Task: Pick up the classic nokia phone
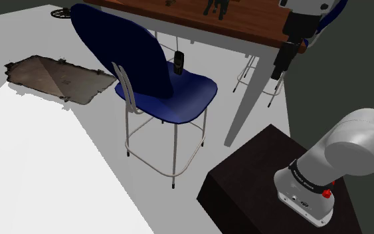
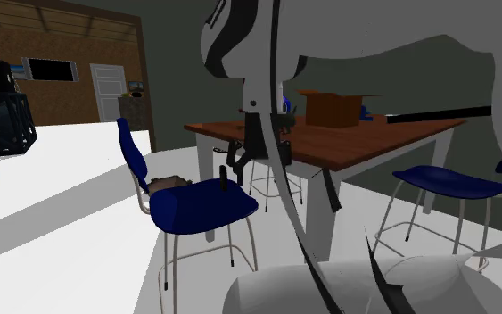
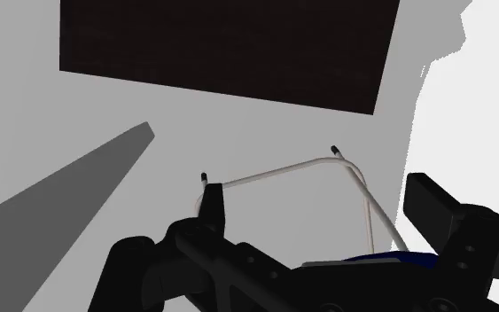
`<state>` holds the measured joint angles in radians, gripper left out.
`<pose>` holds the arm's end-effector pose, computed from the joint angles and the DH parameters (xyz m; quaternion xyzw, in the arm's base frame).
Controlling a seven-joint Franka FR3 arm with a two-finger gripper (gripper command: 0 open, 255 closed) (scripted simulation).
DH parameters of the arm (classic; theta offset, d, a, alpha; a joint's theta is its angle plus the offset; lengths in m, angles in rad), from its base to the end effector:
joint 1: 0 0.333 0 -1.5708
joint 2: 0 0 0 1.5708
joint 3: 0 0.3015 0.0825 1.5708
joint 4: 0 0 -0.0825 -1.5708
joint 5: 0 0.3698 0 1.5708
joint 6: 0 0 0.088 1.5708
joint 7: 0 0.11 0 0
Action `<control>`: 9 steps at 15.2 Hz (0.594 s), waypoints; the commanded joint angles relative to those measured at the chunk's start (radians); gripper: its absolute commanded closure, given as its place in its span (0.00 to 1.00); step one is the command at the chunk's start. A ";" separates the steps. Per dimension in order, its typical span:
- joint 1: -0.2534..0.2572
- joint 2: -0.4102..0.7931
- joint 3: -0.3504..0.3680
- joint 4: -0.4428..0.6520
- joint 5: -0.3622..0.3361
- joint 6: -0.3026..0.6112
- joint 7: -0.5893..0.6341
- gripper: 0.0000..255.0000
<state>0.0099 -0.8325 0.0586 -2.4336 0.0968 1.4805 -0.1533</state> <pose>0.2776 0.0344 0.5480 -0.9927 -0.1011 0.0592 0.0299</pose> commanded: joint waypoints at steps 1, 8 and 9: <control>0.000 0.000 0.000 0.000 0.000 0.000 0.000 0.00; 0.000 0.275 0.042 0.133 -0.008 0.157 0.010 0.00; 0.000 0.314 0.048 0.157 -0.011 0.174 0.012 0.00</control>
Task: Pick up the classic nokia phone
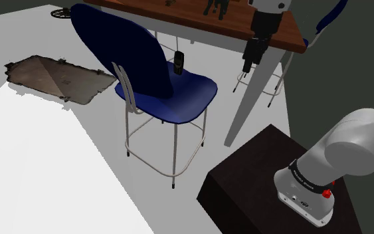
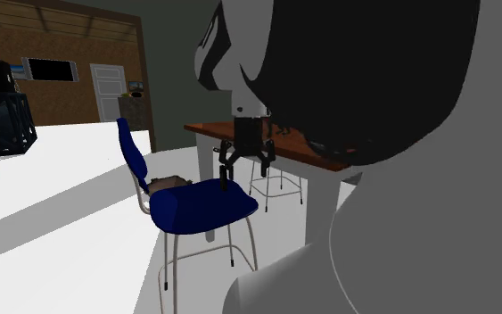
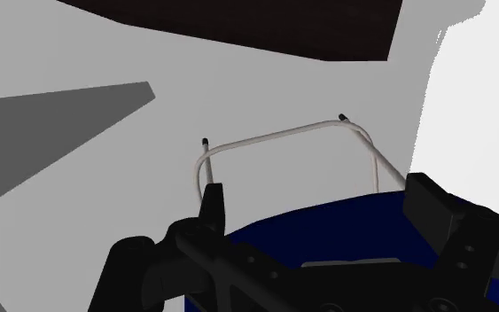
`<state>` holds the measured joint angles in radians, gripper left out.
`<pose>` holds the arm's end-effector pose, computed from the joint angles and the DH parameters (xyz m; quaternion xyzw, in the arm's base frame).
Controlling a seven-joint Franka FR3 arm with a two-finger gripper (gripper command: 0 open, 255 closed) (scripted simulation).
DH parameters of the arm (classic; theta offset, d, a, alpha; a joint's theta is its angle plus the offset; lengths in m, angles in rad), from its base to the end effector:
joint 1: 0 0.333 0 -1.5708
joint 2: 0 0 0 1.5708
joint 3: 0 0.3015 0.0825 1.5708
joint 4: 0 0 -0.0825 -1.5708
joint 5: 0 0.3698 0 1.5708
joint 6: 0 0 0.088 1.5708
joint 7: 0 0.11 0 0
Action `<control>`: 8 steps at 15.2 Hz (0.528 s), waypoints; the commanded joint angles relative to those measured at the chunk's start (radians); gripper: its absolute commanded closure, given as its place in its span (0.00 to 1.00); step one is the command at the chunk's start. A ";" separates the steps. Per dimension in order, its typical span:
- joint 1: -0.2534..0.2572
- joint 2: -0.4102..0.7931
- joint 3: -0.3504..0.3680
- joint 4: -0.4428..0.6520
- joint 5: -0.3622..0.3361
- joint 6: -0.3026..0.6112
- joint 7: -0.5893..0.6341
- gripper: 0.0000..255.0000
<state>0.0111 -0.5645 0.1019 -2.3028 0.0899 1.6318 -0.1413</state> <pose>0.3594 0.0554 0.5316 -0.9921 -0.1122 0.0538 0.0187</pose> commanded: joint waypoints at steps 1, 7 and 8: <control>-0.002 0.086 0.010 0.051 -0.008 0.039 0.003 0.00; -0.003 0.321 0.042 0.228 -0.040 0.108 0.026 0.00; -0.002 0.360 0.046 0.262 -0.047 0.115 0.031 0.00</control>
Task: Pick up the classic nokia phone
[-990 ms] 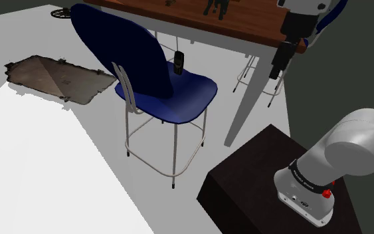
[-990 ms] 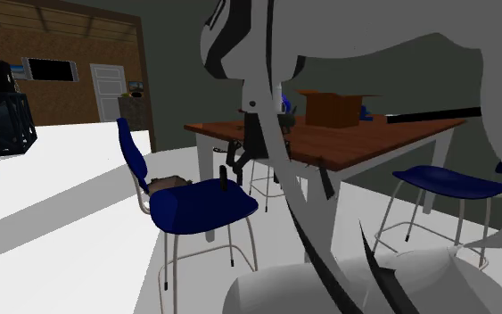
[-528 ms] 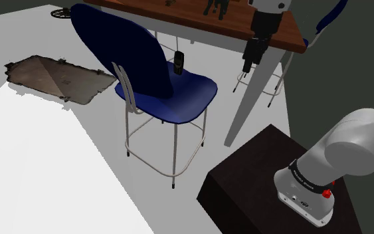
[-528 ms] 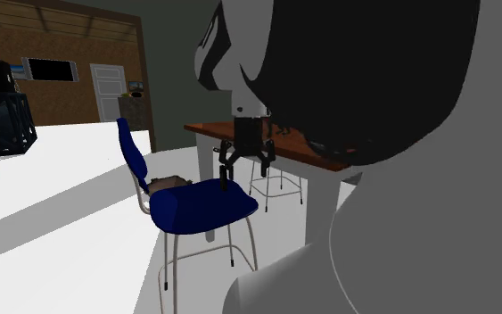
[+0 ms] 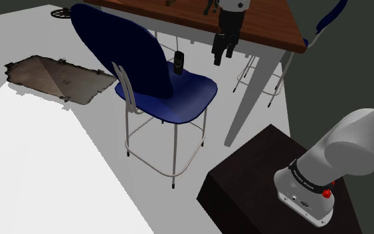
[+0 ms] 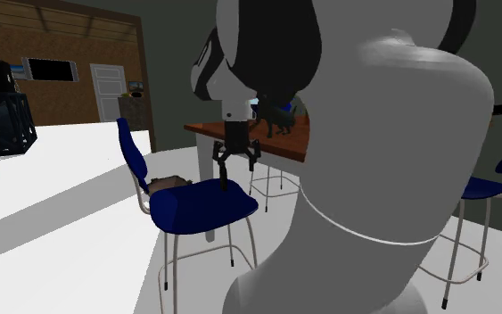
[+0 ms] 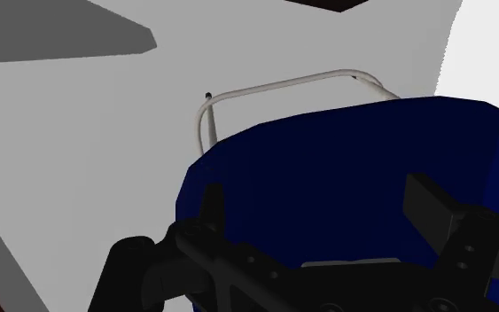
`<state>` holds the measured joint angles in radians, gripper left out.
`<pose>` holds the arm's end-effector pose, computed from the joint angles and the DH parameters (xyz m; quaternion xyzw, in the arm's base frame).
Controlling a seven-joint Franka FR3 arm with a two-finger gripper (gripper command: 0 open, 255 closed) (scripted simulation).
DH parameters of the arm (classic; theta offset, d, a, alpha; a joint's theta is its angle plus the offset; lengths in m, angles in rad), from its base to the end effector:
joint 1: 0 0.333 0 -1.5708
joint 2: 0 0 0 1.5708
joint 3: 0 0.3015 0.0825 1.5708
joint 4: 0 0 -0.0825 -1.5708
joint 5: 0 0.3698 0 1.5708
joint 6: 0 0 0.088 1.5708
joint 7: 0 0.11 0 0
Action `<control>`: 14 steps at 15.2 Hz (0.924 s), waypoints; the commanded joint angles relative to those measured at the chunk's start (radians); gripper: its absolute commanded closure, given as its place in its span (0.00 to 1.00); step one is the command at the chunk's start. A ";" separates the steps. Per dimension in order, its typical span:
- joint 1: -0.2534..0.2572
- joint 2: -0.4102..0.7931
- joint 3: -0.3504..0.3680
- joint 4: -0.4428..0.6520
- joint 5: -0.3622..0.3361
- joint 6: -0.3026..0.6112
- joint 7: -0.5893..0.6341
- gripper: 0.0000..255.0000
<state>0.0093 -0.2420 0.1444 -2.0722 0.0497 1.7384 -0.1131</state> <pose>0.4576 0.0799 0.5115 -0.9911 -0.1247 0.0471 0.0062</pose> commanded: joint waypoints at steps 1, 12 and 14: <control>0.000 0.076 0.008 0.067 -0.015 0.013 0.008 0.00; 0.039 0.531 0.038 0.567 -0.125 -0.023 0.060 0.00; 0.054 0.625 0.039 0.693 -0.147 -0.054 0.066 0.00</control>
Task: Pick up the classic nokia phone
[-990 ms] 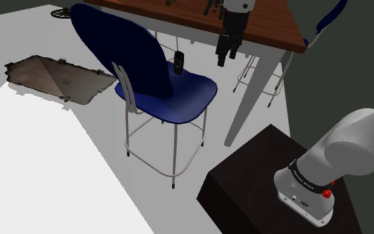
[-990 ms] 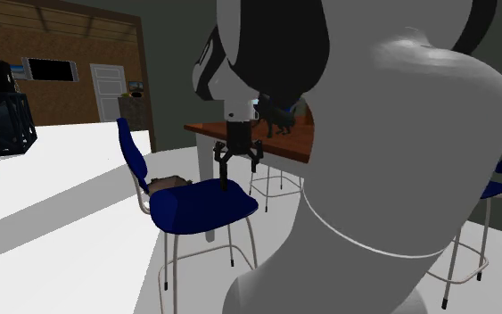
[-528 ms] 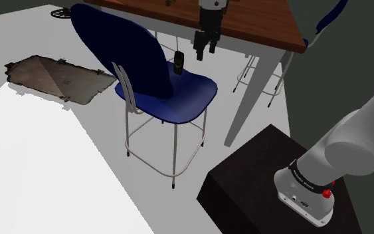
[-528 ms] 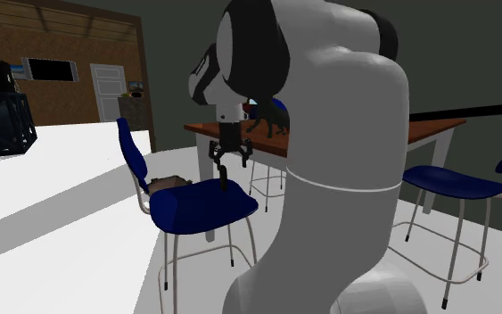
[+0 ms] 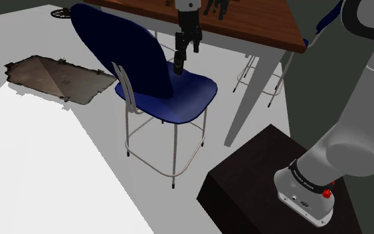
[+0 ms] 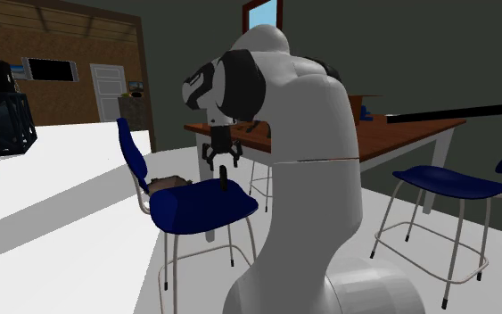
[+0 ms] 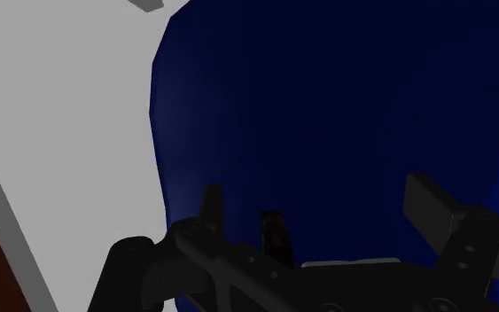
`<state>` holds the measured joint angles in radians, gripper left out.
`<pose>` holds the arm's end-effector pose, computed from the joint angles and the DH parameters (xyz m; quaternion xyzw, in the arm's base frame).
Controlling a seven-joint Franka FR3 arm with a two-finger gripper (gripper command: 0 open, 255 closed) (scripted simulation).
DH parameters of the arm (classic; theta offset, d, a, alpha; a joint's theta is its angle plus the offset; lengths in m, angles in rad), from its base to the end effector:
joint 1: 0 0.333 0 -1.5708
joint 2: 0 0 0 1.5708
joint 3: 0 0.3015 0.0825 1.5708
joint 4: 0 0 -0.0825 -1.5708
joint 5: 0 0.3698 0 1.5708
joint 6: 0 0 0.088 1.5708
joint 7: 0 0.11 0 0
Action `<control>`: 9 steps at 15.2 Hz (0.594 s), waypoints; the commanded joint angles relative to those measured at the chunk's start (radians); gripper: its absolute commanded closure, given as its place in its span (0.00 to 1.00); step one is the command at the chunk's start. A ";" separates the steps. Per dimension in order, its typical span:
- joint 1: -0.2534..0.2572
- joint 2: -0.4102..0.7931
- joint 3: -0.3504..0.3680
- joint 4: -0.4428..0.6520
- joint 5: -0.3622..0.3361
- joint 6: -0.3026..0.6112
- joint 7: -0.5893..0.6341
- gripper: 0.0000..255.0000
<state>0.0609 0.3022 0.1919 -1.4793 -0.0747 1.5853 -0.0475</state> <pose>0.5973 0.1321 0.4774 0.9838 0.1514 -0.0938 0.0182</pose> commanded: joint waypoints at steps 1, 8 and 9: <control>0.002 0.083 -0.007 0.103 -0.023 0.099 0.000 0.00; -0.005 0.087 -0.005 0.006 -0.027 0.198 0.006 0.00; -0.005 0.087 -0.005 0.006 -0.027 0.198 0.006 0.00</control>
<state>0.0574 0.3789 0.1891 -1.4782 -0.0982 1.7581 -0.0399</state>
